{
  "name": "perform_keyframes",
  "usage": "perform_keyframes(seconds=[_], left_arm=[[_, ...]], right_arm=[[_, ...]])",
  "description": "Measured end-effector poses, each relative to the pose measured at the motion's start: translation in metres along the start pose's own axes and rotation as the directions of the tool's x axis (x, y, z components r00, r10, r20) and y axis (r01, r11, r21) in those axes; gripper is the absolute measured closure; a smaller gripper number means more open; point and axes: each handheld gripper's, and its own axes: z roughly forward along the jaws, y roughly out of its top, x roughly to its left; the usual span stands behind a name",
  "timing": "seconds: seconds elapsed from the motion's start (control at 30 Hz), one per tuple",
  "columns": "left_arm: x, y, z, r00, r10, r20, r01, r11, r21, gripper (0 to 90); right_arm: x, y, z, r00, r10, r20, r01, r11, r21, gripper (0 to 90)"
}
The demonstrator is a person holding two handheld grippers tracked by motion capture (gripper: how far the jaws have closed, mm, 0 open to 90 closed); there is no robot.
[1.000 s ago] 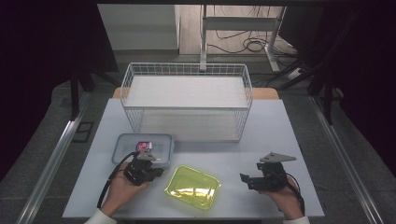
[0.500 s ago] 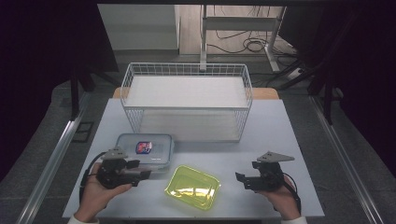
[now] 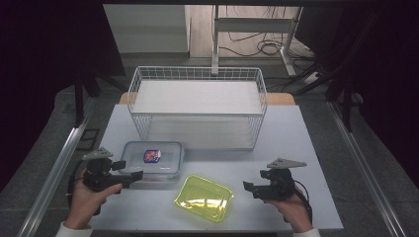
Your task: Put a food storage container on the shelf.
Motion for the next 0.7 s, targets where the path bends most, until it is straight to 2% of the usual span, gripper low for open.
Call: perform_keyframes(seconds=[0.17, 0.27, 0.3, 0.33, 0.4, 0.5, 0.57, 0.63, 0.7], left_arm=[[0.011, 0.003, -0.003, 0.9997, -0.024, -0.004, 0.024, 0.9997, -0.008, 11.7], [0.028, 0.004, -0.009, 0.9968, -0.079, 0.005, 0.079, 0.9965, -0.027, 10.7], [0.028, 0.004, -0.009, 0.9968, -0.079, 0.005, 0.079, 0.9965, -0.027, 10.3], [0.039, 0.004, -0.011, 0.9930, -0.118, 0.006, 0.118, 0.9923, -0.037, 10.1], [0.050, 0.002, -0.013, 0.9881, -0.153, 0.011, 0.154, 0.9874, -0.038, 10.0], [0.061, 0.001, -0.012, 0.9846, -0.174, 0.010, 0.175, 0.9839, -0.039, 10.2], [0.067, 0.001, -0.009, 0.9847, -0.174, 0.004, 0.174, 0.9841, -0.034, 11.7], [0.073, 0.001, -0.006, 0.9808, -0.194, 0.023, 0.194, 0.9806, -0.026, 12.4], [0.075, 0.001, -0.003, 0.9792, -0.202, 0.017, 0.203, 0.9790, -0.023, 13.1]], right_arm=[[0.006, 0.010, -0.002, 0.9994, 0.002, -0.035, -0.002, 1.000, -0.023, 19.2], [0.011, 0.017, 0.001, 0.9976, 0.006, -0.068, -0.008, 1.000, -0.028, 19.2], [0.011, 0.017, 0.001, 0.9976, 0.006, -0.068, -0.008, 1.000, -0.028, 19.2], [0.016, 0.021, 0.007, 0.9967, -0.003, -0.081, 0.001, 1.000, -0.018, 19.2], [0.020, 0.025, 0.013, 0.9958, -0.008, -0.091, 0.007, 1.000, -0.012, 19.1], [0.028, 0.036, 0.022, 0.9935, -0.022, -0.112, 0.021, 1.000, -0.006, 19.1], [0.033, 0.044, 0.028, 0.9905, -0.033, -0.133, 0.032, 0.999, -0.007, 19.0], [0.037, 0.052, 0.032, 0.9883, -0.034, -0.149, 0.034, 0.999, -0.005, 18.9], [0.039, 0.056, 0.034, 0.9872, -0.035, -0.156, 0.034, 0.999, -0.004, 19.0]])
